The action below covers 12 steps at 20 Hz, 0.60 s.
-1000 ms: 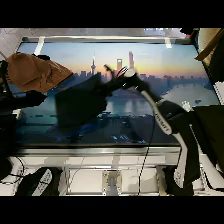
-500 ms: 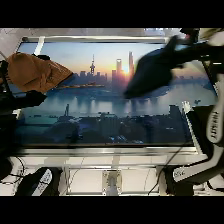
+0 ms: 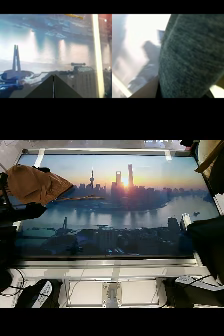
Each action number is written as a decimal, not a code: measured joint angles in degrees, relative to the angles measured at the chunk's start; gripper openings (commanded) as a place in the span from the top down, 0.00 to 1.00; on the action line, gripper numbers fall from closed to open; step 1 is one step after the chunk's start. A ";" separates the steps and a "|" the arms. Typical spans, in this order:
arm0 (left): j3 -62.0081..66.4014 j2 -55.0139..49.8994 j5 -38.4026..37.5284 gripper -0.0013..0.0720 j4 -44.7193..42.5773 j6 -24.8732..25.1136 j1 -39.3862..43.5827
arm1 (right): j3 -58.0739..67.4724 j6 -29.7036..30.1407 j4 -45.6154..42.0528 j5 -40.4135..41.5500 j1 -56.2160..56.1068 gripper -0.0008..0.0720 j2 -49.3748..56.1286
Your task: Fold the clothes and pants, and hang the long-sleeved shirts on hangers.
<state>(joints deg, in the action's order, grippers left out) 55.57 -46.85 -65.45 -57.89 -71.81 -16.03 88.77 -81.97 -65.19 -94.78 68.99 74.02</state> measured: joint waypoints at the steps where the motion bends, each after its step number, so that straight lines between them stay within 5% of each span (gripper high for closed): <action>1: 0.00 0.00 0.00 0.95 0.02 -0.02 0.00 | -4.50 1.09 -0.17 1.03 4.72 0.93 -1.18; 3: 0.00 0.00 0.00 0.95 0.04 -0.17 0.00 | -12.98 3.43 -0.96 3.78 13.29 0.90 -2.97; 6: 0.00 0.00 0.00 0.95 1.18 -0.17 0.00 | -20.46 4.90 -2.25 6.60 23.65 0.35 -4.50; 9: 0.00 0.00 0.02 0.95 3.08 -0.20 0.00 | -20.50 -0.17 -0.42 8.07 31.04 0.31 -5.99; 12: 0.00 0.00 0.02 0.95 4.07 -0.20 0.00 | -15.23 -3.41 10.27 10.93 32.85 0.32 -8.28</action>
<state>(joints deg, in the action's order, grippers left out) 55.57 -46.85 -65.43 -53.82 -72.01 -16.03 73.54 -85.38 -54.92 -83.85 101.84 65.73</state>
